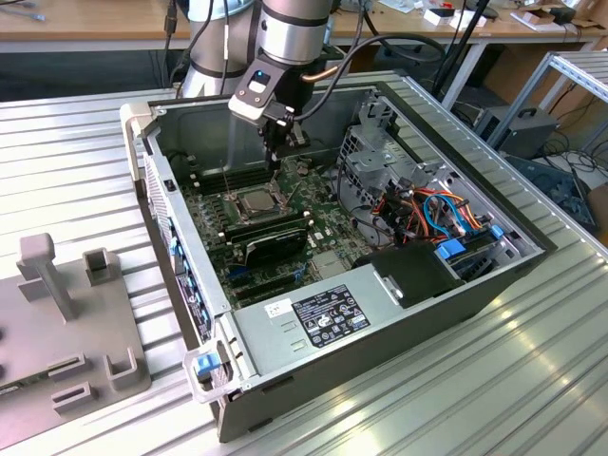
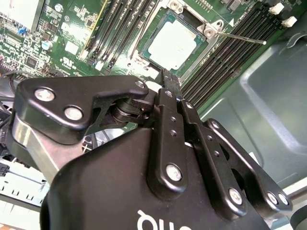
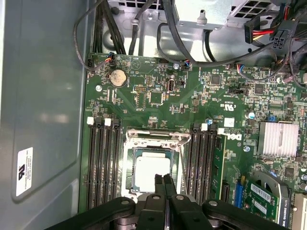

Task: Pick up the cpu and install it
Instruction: 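Close the cpu cover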

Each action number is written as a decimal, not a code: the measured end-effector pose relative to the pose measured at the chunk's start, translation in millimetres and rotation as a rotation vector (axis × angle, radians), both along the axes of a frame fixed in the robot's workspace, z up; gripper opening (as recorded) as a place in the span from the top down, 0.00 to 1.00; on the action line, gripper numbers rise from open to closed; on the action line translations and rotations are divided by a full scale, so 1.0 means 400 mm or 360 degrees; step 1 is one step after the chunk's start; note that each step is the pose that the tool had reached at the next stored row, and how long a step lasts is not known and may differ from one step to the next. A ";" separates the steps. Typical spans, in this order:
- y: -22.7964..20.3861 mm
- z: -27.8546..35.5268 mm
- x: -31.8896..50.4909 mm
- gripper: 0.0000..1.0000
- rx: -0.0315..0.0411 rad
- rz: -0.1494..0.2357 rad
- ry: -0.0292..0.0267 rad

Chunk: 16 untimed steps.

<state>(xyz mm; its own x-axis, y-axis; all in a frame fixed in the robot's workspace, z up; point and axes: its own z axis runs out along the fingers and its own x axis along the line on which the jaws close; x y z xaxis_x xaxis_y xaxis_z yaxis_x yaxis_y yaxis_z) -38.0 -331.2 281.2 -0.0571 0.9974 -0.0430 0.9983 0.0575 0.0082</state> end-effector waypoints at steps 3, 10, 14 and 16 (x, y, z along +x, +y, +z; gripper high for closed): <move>0.000 0.000 0.002 0.89 0.0000 -0.0001 0.00001; 0.000 0.000 0.006 0.89 0.0000 0.0000 0.00001; 0.000 0.000 0.007 0.89 0.0000 0.0000 0.00000; 0.000 0.000 0.008 0.89 0.0000 0.0000 0.00000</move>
<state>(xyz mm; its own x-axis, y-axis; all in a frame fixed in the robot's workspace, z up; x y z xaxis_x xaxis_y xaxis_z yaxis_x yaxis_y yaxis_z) -35.0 -331.2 281.2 -0.0569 0.9975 -0.0431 0.9983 0.0573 0.0082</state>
